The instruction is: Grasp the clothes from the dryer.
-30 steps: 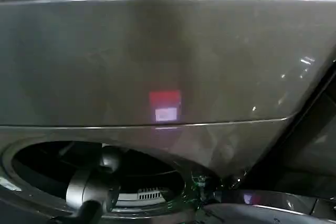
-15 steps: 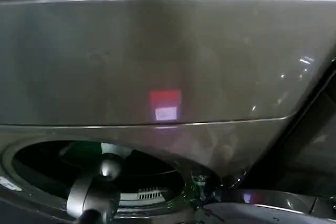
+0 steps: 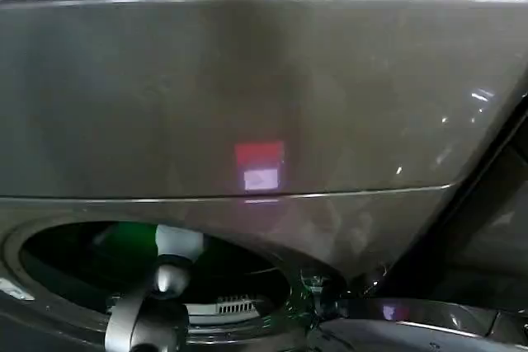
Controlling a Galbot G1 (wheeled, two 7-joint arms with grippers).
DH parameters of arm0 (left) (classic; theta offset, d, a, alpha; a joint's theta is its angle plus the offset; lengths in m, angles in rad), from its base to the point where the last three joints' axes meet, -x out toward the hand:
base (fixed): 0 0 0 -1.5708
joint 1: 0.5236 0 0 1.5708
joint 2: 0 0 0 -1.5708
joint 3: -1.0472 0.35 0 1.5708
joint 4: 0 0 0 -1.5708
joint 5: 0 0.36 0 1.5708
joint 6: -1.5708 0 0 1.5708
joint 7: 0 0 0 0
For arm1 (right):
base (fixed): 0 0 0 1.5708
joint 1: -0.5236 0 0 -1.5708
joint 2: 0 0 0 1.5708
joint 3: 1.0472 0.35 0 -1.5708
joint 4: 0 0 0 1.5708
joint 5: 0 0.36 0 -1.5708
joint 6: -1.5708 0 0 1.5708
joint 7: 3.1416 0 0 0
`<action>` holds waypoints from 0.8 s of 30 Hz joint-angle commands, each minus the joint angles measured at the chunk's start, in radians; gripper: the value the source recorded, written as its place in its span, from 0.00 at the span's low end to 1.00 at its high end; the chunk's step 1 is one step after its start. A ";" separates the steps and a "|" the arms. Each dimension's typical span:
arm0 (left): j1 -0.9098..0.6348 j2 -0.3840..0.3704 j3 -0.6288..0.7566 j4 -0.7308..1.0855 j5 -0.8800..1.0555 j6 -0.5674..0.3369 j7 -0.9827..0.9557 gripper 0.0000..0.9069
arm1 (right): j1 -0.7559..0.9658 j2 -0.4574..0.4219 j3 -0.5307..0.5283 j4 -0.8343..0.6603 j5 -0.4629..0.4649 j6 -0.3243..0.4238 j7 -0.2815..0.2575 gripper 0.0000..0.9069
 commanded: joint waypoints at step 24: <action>0.029 -0.049 -0.005 -0.030 -0.090 -0.001 -0.048 0.00 | 0.013 -0.004 0.017 0.018 -0.029 -0.020 -0.010 1.00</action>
